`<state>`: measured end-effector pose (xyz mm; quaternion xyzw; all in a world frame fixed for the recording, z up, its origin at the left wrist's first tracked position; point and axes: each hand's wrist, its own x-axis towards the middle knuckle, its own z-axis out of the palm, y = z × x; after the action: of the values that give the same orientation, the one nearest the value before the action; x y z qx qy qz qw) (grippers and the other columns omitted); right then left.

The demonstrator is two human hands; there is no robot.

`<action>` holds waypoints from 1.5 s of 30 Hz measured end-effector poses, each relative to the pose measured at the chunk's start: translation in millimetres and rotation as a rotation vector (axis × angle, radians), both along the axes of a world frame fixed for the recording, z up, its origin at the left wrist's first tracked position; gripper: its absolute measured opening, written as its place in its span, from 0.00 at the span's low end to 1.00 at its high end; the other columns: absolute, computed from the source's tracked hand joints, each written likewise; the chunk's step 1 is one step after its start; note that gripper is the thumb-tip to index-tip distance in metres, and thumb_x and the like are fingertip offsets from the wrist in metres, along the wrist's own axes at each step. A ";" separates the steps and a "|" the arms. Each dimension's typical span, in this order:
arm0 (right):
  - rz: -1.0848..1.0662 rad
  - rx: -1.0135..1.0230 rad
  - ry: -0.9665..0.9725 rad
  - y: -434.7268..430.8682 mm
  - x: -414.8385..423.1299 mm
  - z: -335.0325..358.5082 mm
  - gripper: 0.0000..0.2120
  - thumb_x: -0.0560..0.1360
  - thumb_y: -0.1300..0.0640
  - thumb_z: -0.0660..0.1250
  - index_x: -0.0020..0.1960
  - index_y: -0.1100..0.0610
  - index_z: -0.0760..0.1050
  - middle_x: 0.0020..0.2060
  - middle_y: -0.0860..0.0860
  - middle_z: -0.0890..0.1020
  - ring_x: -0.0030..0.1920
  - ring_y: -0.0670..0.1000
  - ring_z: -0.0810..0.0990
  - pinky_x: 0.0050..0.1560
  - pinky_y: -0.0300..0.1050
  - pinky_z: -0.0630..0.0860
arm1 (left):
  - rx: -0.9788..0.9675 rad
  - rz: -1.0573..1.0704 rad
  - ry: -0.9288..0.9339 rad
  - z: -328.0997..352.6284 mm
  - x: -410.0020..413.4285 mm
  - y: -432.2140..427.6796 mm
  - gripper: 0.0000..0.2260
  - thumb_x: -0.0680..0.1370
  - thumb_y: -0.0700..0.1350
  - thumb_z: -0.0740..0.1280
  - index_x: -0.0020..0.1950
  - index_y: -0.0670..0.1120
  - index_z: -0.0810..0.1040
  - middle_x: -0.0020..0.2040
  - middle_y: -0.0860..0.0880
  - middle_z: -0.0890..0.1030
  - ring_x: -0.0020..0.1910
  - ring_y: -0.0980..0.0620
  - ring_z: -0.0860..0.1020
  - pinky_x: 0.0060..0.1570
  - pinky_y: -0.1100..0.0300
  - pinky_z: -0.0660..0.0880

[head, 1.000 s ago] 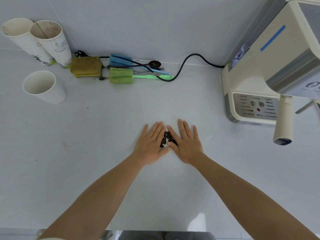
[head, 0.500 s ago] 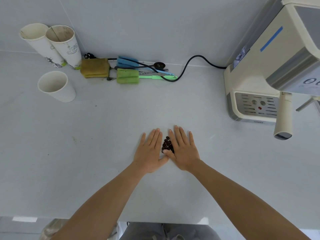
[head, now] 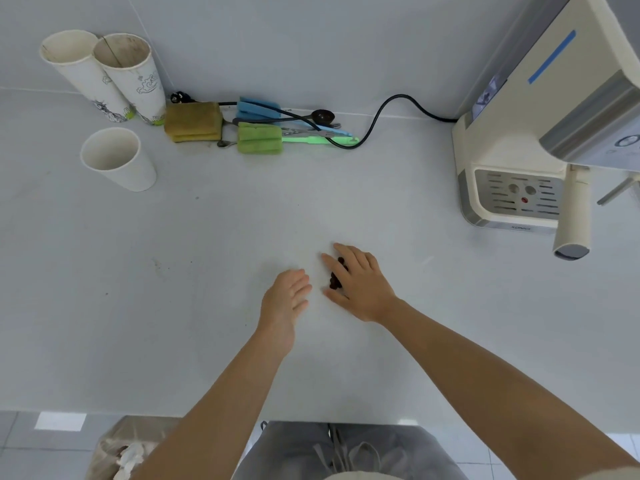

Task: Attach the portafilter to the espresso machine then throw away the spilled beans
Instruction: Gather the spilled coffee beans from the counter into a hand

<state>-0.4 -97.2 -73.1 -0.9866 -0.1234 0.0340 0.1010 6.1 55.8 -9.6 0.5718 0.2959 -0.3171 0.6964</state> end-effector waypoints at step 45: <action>-0.163 -0.025 -0.603 0.8 35.0 -19.3 0.25 0.59 0.65 0.70 0.25 0.54 0.52 0.12 0.49 0.59 0.17 0.48 0.51 0.24 0.30 0.52 | -0.699 0.100 0.190 -44.9 -14.3 17.1 0.31 0.78 0.60 0.44 0.65 0.37 0.68 0.74 0.41 0.62 0.75 0.44 0.58 0.66 0.50 0.59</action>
<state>34.6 -96.4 -92.3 -0.9600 -0.0681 -0.2670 0.0500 -8.2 72.9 -54.4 0.2520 0.2605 -0.4162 0.8340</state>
